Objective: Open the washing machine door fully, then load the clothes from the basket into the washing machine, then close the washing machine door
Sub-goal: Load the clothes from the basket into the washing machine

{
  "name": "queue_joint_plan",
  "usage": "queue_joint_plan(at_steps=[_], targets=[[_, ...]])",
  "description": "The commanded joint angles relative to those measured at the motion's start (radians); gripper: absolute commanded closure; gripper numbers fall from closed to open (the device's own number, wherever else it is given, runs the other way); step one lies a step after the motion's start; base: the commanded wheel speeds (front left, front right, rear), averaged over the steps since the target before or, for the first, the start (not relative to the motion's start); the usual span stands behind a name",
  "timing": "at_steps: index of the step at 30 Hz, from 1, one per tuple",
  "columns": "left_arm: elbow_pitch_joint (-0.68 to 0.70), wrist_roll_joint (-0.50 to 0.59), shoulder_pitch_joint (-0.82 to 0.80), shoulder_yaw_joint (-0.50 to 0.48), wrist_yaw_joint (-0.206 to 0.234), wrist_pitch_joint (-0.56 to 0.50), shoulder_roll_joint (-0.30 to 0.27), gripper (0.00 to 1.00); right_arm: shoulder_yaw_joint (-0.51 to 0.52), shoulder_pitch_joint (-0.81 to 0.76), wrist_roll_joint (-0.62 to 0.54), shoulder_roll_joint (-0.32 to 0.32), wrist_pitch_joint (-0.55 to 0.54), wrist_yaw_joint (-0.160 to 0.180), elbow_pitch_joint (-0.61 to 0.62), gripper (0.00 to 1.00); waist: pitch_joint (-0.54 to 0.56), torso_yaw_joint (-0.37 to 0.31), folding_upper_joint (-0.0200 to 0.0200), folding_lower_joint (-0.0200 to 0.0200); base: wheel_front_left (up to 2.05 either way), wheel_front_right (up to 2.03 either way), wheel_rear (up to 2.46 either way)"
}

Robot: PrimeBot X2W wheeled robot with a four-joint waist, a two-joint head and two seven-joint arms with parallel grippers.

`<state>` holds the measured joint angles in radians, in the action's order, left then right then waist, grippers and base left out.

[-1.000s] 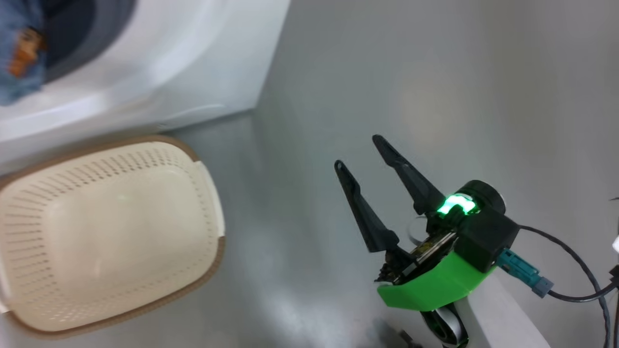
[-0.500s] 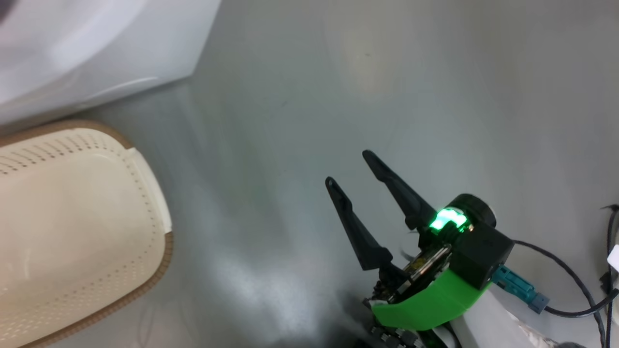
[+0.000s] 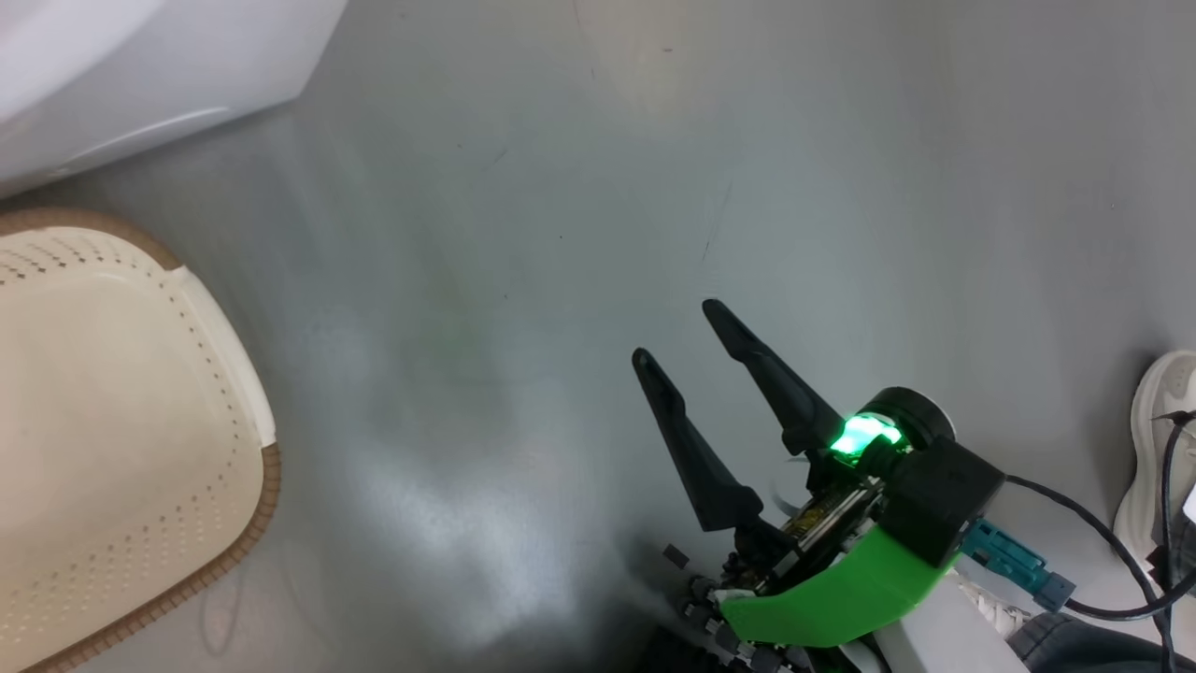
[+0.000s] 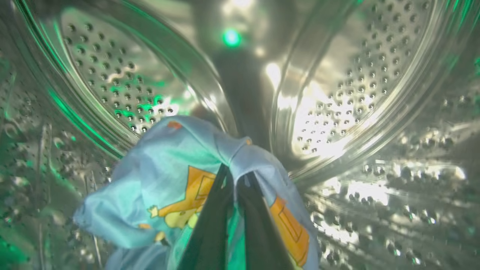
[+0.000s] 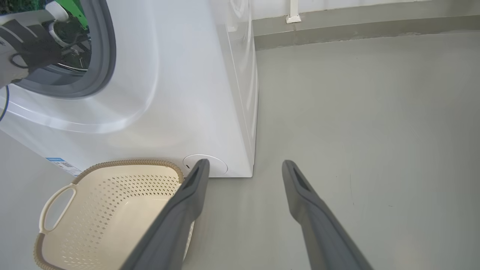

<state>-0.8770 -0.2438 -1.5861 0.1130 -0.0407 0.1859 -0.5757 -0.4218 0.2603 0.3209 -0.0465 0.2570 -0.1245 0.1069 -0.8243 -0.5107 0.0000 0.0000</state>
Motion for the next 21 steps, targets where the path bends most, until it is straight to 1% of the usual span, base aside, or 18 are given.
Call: queue_joint_plan(at_steps=[1, 2, 3, 4, 6, 9, 14, 15, 21], targets=[[-0.002, 0.013, 0.018, 0.005, 0.004, -0.009, -0.033, 0.82, -0.007, -0.048, 0.010, -0.004, 0.005, -0.006, 0.021, 0.00, 0.011, 0.008, 0.0000, 0.0000, 0.00, 0.00, 0.00], [-0.013, 0.011, 0.019, 0.005, 0.007, -0.008, -0.030, 0.63, -0.004, -0.047, 0.009, -0.004, 0.005, -0.006, 0.020, 0.00, 0.015, 0.012, 0.0000, 0.0000, 0.00, 0.00, 0.00], [-0.022, 0.012, 0.020, 0.007, 0.014, -0.004, -0.027, 0.09, 0.000, -0.046, 0.008, -0.004, 0.005, -0.006, 0.019, 0.00, 0.020, 0.018, 0.0000, 0.0000, 0.00, 0.00, 0.00], [-0.036, 0.012, 0.022, 0.006, 0.026, -0.007, -0.022, 0.00, 0.004, -0.045, 0.006, -0.004, 0.005, -0.006, 0.018, 0.00, 0.025, 0.025, 0.0000, 0.0000, 0.00, 0.00, 0.00], [-0.075, 0.024, 0.034, 0.019, 0.052, -0.036, -0.015, 0.00, 0.012, -0.042, 0.003, -0.004, 0.005, -0.006, 0.013, 0.00, 0.038, 0.037, 0.0000, 0.0000, 0.00, 0.00, 0.00], [-0.122, 0.035, 0.056, 0.036, 0.073, -0.061, -0.003, 0.00, 0.021, -0.040, -0.001, -0.004, 0.005, -0.006, 0.006, 0.00, 0.065, 0.051, 0.0000, 0.0000, 0.00, 0.00, 0.00], [-0.166, 0.004, 0.095, 0.021, 0.093, -0.022, 0.033, 0.00, 0.037, -0.038, -0.014, -0.004, 0.005, -0.006, -0.006, 0.00, 0.112, 0.075, 0.0000, 0.0000, 0.00, 0.00, 0.00], [-0.166, 0.004, 0.095, 0.021, 0.093, -0.022, 0.033, 0.00, 0.037, -0.038, -0.014, -0.004, 0.005, -0.006, -0.006, 0.00, 0.112, 0.075, 0.0000, 0.0000, 0.00, 0.00, 0.00], [-0.190, -0.039, 0.170, 0.002, 0.092, 0.047, 0.100, 0.00, 0.053, -0.041, -0.033, -0.004, 0.005, -0.006, -0.029, 0.00, 0.184, 0.109, 0.0000, 0.0000, 0.00, 0.00, 0.00]])
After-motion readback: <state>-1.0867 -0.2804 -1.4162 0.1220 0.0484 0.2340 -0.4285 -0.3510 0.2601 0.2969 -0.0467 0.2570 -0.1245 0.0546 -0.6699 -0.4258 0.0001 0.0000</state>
